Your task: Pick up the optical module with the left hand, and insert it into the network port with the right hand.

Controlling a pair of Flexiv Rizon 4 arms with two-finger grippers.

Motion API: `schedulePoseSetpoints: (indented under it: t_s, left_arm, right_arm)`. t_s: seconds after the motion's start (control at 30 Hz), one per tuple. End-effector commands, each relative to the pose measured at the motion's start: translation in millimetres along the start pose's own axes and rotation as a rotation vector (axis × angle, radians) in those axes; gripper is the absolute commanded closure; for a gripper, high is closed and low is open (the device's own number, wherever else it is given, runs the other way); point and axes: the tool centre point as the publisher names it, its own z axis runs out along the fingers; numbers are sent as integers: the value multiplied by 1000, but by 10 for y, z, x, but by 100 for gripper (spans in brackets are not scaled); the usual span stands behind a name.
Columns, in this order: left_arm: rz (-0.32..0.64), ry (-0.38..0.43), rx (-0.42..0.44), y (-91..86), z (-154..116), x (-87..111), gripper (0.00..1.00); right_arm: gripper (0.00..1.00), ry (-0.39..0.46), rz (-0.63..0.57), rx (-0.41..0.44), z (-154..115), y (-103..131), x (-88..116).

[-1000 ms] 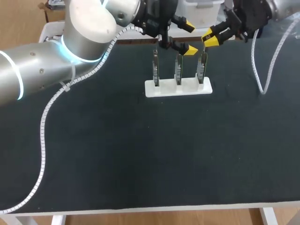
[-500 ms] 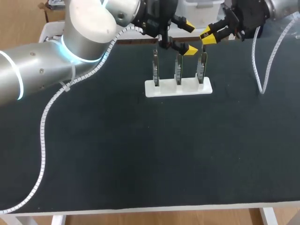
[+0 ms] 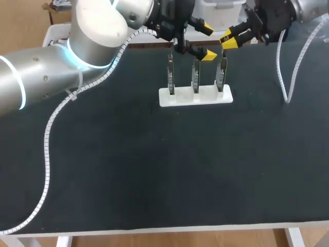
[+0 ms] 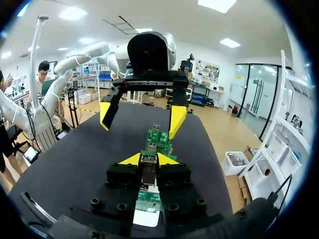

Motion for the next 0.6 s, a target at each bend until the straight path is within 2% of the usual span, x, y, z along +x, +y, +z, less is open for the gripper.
schedulePoseSetpoints:
  t_s: [0.03,0.6]
  left_arm:
    - [-1,4,2,11,3,-5,0]
    - [-1,4,2,11,3,-5,0]
  right_arm:
    - [100,-5,-3,-85,-31,-60,-2]
    - [100,-1,20,-87,-16,-29,86]
